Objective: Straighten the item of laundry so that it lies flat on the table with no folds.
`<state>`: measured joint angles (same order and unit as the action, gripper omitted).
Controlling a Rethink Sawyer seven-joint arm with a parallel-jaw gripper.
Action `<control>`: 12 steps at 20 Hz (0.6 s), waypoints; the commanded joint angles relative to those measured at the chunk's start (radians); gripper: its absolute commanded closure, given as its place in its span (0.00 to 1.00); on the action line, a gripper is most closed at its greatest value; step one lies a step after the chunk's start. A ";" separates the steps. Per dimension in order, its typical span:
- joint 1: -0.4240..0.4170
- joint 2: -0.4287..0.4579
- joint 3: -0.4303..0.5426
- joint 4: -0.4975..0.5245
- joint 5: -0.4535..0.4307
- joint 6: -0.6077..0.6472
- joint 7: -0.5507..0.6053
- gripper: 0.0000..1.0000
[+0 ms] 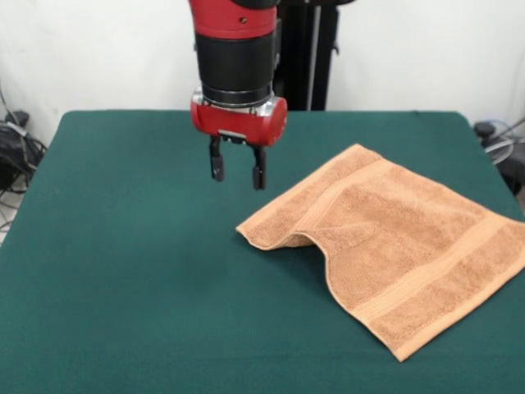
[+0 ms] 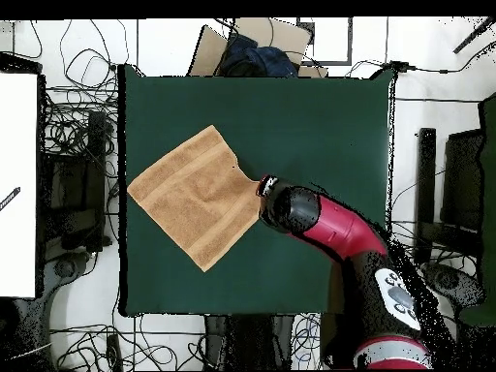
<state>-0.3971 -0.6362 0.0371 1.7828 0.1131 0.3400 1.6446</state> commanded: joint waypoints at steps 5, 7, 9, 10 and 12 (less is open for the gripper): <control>0.003 0.066 0.075 -0.067 -0.008 0.078 0.085 0.00; 0.002 0.088 0.076 -0.081 -0.012 0.074 0.081 0.00; 0.005 0.109 0.072 -0.093 -0.020 0.068 0.075 0.00; 0.004 0.115 0.073 -0.098 -0.023 0.060 0.073 0.00; 0.004 0.119 0.074 -0.101 -0.025 0.056 0.073 0.00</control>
<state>-0.3952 -0.5790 0.0371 1.7179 0.1129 0.3400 1.6446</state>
